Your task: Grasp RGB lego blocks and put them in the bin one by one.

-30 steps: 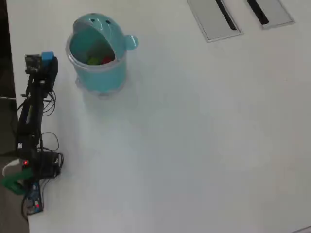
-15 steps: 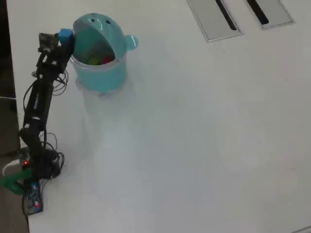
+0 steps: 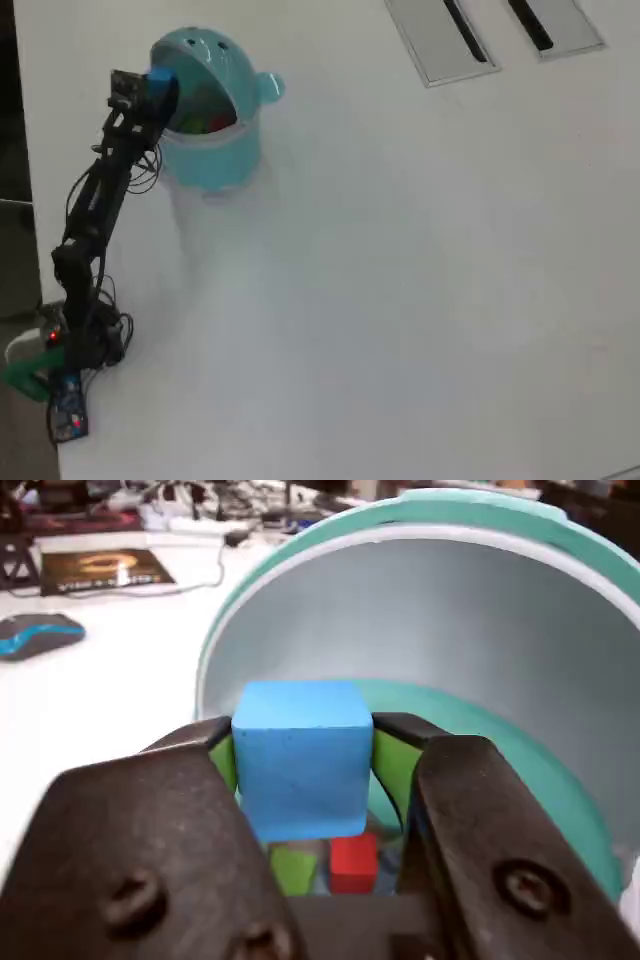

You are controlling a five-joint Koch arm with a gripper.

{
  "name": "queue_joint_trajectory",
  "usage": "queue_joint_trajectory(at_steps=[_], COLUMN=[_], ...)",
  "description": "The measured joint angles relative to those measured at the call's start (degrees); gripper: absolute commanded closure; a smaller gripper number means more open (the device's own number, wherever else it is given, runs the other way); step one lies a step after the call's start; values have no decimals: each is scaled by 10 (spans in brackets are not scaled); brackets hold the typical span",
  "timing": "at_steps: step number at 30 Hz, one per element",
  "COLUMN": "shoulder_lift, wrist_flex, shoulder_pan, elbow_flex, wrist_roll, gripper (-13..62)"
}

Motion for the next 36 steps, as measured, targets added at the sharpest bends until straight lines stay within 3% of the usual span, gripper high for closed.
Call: queue_joint_trajectory(at_steps=[4,10,21,36], shoulder_lift=[-9,-6,97,299], wrist_flex=[-21,-22,-26,-34], shoulder_pan=[9,9,11,68], elbow_flex=[0,3,120,295], wrist_roll=[-29,-53,-55,44], gripper=[290,200,200,184])
